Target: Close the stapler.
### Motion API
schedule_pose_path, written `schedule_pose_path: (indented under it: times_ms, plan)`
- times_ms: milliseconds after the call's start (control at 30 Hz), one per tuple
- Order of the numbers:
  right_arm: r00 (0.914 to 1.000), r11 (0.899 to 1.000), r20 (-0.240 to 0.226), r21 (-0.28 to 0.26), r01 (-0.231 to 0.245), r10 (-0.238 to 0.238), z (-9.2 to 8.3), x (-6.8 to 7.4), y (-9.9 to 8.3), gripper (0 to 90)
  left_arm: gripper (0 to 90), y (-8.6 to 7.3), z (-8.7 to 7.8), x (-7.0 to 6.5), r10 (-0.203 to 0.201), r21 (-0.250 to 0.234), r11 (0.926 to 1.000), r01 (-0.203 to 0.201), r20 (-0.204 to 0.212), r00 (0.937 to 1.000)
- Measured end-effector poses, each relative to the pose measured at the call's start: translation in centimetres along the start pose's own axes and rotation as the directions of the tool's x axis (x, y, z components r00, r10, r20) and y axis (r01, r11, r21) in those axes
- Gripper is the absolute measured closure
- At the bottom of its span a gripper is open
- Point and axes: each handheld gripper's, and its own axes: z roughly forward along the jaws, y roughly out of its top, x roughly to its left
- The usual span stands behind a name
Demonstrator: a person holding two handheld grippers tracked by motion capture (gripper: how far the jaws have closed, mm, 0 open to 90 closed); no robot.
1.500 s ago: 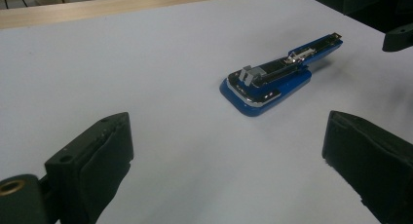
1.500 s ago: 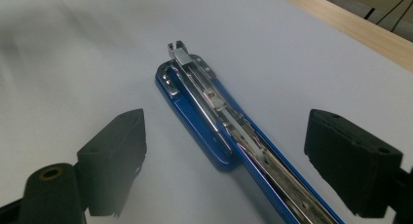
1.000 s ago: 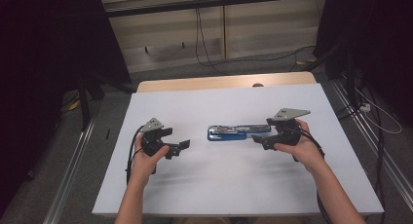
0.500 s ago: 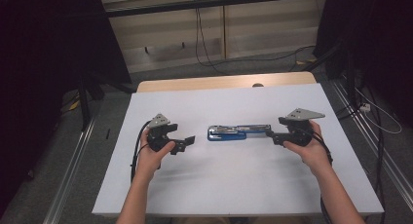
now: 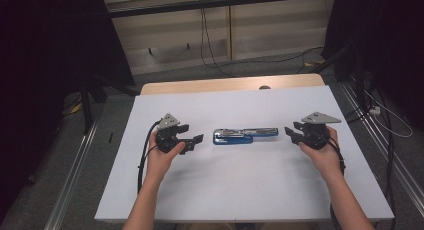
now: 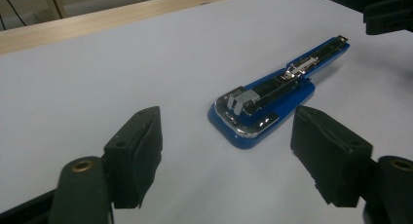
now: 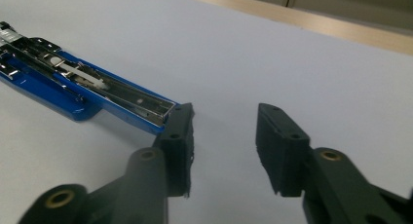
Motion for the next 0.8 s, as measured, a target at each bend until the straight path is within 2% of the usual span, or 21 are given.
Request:
schedule_pose_path:
  times_ms: [233,367,467,500,567,700,800]
  plan:
    - [0.9999,0.999,-0.001,0.03,-0.016,0.016,1.0,-0.7,-0.9,76.0,48.7,-0.2,1.3,-0.5,0.015,0.038,0.9992,-0.015,0.008,0.9999]
    - [0.9999,1.0,-0.013,0.028,0.002,-0.001,1.4,-0.7,-0.8,80.8,61.7,-0.4,2.3,-0.7,0.028,0.052,0.9982,-0.029,0.013,0.9995]
    - [0.9993,0.999,-0.019,0.037,0.032,-0.031,1.8,-0.5,-0.7,84.0,74.3,-0.6,3.0,-0.9,0.02,0.052,0.9984,-0.022,0.028,0.9994]
    - [0.9993,0.999,-0.023,0.041,0.031,-0.031,1.9,-0.4,-0.7,85.6,77.7,-0.7,3.2,-0.9,0.034,0.059,0.9976,-0.035,0.02,0.9992]
    - [0.9991,0.998,-0.026,0.055,0.036,-0.034,2.3,-0.3,-0.8,87.9,83.8,-0.8,3.6,-1.1,0.036,0.06,0.9975,-0.037,0.02,0.9992]
    - [0.9984,0.997,-0.041,0.064,0.042,-0.04,2.5,-0.3,-0.8,90.0,90.0,-0.9,4.2,-1.4,0.041,0.065,0.997,-0.042,0.019,0.999]
    - [0.9979,0.997,-0.048,0.063,0.047,-0.044,2.6,-0.3,-0.8,90.0,90.0,-1.0,4.7,-1.7,0.05,0.082,0.9953,-0.052,0.025,0.9984]
